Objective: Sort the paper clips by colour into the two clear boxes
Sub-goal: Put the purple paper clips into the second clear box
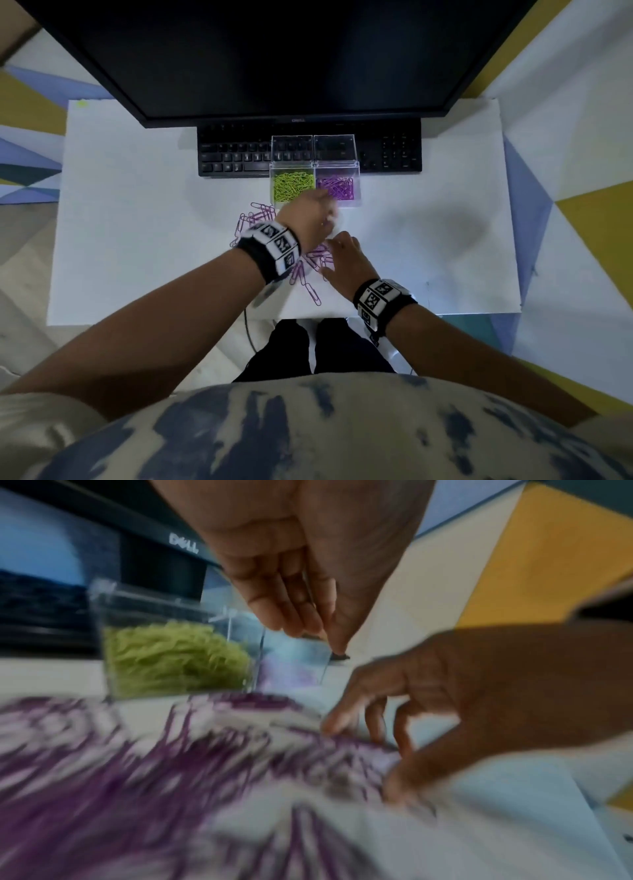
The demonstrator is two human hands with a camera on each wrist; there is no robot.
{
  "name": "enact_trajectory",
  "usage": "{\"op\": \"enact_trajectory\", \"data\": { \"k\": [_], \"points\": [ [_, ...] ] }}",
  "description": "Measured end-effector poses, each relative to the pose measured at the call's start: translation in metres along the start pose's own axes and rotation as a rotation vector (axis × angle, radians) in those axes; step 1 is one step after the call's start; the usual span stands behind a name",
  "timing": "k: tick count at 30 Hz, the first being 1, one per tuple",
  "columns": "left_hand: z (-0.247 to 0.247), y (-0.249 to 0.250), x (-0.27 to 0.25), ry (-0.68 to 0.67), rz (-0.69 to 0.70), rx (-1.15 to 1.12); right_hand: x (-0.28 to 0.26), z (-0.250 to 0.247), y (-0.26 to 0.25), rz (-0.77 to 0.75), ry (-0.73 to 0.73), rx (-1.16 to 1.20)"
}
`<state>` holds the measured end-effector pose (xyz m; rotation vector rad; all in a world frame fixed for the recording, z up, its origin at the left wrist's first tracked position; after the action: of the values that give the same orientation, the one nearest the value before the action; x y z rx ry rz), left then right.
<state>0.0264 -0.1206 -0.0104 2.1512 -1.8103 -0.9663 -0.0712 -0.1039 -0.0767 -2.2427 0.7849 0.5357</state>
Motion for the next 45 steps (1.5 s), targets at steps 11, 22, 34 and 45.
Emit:
{"op": "enact_trajectory", "data": {
  "k": [11,22,34,45],
  "points": [
    [0.074,-0.032,-0.03,-0.263,-0.089,0.131,-0.004,0.0,0.009,0.037,0.021,0.021],
    [0.076,-0.033,-0.033,-0.283,-0.095,0.272,-0.001,-0.007,0.018,0.103,0.016,-0.032],
    [0.076,-0.021,-0.039,-0.316,-0.099,0.368,0.037,-0.136,-0.015,-0.033,0.29,0.049],
    [0.046,-0.039,-0.047,-0.137,-0.172,0.192,0.034,-0.06,-0.041,-0.244,0.109,-0.142]
  ]
}}
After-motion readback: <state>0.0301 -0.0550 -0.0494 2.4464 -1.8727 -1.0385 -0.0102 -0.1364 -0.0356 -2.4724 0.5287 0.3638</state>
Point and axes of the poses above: each hand's wrist, its own x-axis towards the middle knuckle, its own z-axis out of the palm, y = z × x, the point moved 9 cm from there along x, towards the middle knuckle, and after that the axes turned 10 degrees about -y, right-handed, at the moved point
